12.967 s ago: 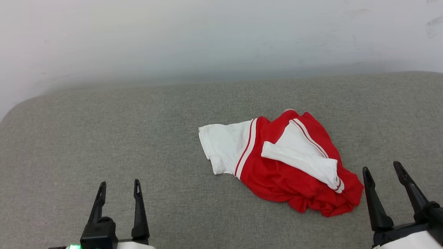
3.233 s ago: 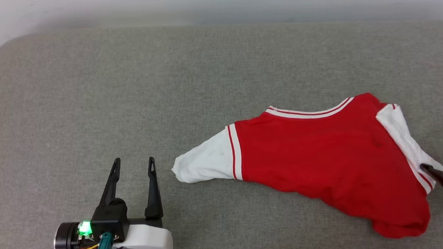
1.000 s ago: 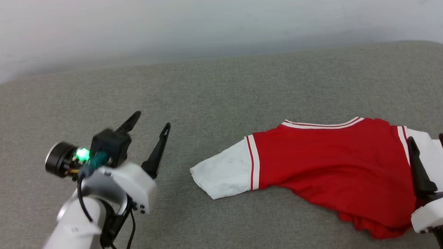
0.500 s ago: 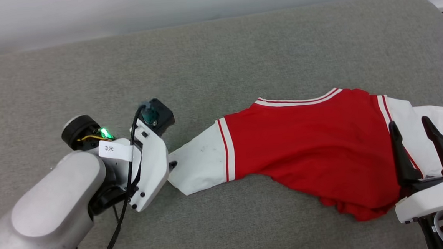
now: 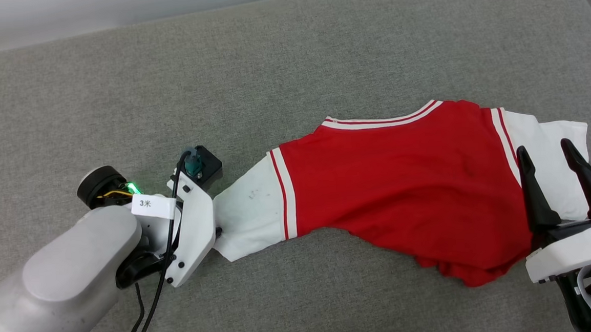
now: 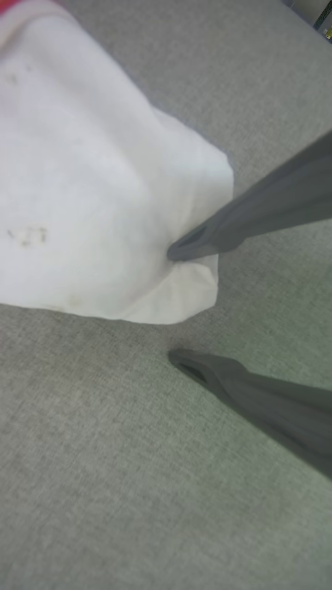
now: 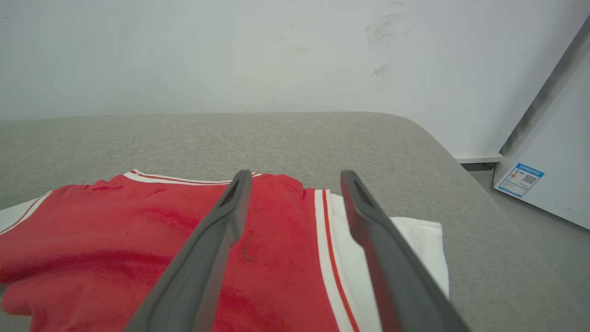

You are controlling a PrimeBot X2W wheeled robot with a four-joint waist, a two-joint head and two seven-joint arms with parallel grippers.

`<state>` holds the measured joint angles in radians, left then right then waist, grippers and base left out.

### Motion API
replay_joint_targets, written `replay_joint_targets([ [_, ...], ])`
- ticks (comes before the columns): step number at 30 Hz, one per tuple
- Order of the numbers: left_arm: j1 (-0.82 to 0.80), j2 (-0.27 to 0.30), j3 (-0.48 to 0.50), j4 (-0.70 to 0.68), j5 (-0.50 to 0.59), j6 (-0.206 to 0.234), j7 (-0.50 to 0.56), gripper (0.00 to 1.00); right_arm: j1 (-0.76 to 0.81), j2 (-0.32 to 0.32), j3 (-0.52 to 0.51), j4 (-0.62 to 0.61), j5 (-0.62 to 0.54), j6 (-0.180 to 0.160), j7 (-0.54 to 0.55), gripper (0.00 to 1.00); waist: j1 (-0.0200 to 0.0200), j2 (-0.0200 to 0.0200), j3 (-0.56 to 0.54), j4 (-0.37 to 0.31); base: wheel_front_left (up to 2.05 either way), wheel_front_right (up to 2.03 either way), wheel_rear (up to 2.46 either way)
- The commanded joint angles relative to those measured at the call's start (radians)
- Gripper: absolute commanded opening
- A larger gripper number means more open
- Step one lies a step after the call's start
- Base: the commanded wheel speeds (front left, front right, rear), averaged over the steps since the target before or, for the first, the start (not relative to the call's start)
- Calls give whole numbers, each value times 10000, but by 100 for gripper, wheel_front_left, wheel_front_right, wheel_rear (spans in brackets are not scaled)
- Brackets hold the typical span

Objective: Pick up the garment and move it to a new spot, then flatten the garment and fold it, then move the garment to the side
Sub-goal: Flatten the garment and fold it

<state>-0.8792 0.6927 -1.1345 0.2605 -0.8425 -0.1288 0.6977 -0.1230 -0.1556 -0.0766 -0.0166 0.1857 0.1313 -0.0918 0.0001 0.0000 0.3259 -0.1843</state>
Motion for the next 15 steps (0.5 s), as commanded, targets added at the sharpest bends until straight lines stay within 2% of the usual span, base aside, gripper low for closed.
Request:
replay_joint_targets([
  [1,386,-19,-653,321,-78,-12,6,24,-168,-51,-2,36,23,-11,-1,100,-1,0,-17,14,0,0,0],
  [2,313,-12,-764,398,-71,-14,-140,0,-213,-63,6,43,18,-11,5,100,-1,0,-48,32,0,0,0],
  [8,-241,204,-820,806,4,17,-1432,0,-221,-226,-251,110,347,-11,179,100,-1,0,-447,308,0,0,0],
  [15,-556,690,-445,856,122,127,-2652,0,-434,-1215,-684,131,284,-12,545,100,-1,0,-839,862,0,0,0],
])
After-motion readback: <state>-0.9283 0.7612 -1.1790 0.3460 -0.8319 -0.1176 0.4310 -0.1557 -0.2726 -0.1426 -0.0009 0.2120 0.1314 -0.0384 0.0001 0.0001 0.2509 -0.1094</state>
